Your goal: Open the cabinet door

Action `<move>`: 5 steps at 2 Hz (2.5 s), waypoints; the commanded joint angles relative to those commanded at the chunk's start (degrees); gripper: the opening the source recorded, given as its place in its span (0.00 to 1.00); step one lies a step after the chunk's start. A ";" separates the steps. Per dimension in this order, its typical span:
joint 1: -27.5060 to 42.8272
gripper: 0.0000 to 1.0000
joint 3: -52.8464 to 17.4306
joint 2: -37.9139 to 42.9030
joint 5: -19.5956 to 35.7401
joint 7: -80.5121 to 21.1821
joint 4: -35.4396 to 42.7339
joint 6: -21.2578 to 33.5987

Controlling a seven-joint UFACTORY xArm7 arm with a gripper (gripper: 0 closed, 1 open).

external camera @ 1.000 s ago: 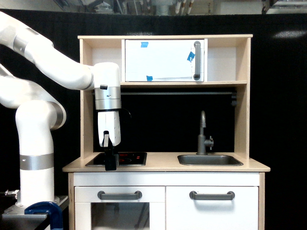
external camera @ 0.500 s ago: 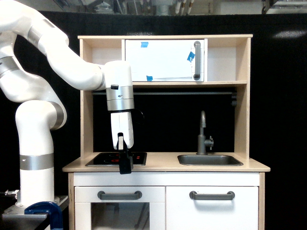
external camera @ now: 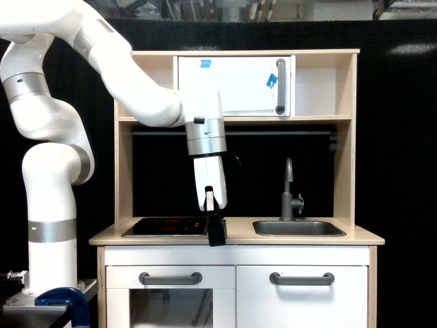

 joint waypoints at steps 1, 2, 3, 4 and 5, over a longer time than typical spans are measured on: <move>1.40 1.00 2.61 10.71 -1.57 6.67 11.22 -0.66; 0.72 1.00 2.41 18.59 4.54 -6.30 21.16 0.10; -2.16 1.00 2.65 25.79 14.79 -18.39 31.17 9.40; -5.37 1.00 4.85 27.10 24.10 -30.78 32.40 10.92; -8.07 1.00 5.83 33.33 26.37 -36.71 39.95 19.68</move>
